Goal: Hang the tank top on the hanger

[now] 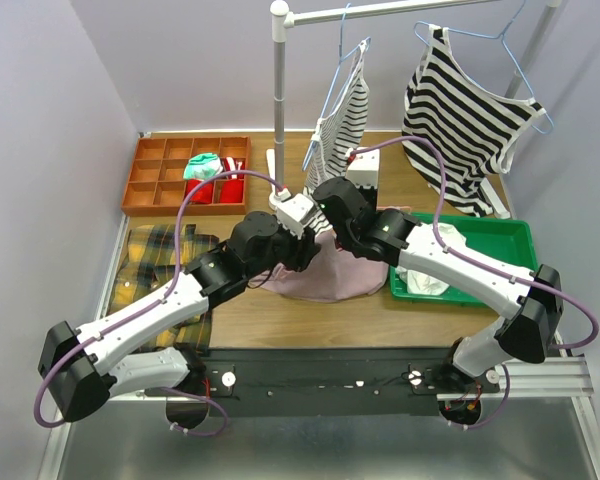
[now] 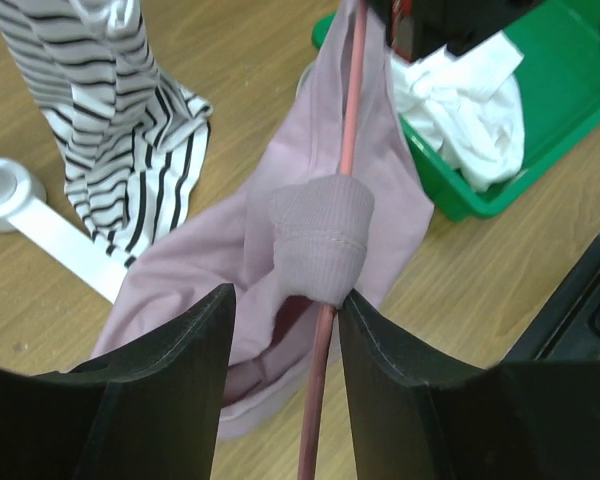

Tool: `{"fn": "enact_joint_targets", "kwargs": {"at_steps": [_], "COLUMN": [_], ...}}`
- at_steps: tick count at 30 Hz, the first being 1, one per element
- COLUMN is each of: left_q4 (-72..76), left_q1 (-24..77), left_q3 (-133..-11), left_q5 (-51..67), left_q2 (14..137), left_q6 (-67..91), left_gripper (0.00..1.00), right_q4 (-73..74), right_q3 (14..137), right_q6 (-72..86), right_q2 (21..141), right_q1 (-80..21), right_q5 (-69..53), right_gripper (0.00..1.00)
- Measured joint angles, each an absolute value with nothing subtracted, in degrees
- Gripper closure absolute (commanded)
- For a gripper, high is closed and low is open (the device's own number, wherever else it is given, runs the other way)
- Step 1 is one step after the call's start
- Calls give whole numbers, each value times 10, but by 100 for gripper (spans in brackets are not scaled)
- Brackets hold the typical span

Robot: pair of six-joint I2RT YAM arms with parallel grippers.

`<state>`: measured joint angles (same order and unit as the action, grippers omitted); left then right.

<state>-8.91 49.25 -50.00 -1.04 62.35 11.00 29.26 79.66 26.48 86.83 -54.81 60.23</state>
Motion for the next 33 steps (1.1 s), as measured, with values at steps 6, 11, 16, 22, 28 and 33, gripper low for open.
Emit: {"fn": "enact_joint_targets", "kwargs": {"at_steps": [6, 11, 16, 22, 28, 33], "left_q4": [-39, -17, -9, 21, 70, 95], "left_q1": [493, 493, 493, 493, 493, 493], "left_q3": [-498, -488, -487, -474, -450, -425], "left_q5": [-2, 16, 35, 41, 34, 35], "left_q2": [628, 634, 634, 636, 639, 638], "left_q6": [115, 118, 119, 126, 143, 153], "left_gripper": [46, 47, 46, 54, 77, 81], "right_q4": [294, 296, 297, 297, 297, 298], "right_q3": [798, 803, 804, 804, 804, 804], "right_q6": [265, 264, 264, 264, 264, 264], "right_q2": [868, 869, 870, 874, 874, 874], "right_q1": [-548, -548, -548, -548, -548, -548], "right_q5": [601, 601, 601, 601, 601, 601], "right_gripper": [99, 99, 99, 99, 99, 99]}}
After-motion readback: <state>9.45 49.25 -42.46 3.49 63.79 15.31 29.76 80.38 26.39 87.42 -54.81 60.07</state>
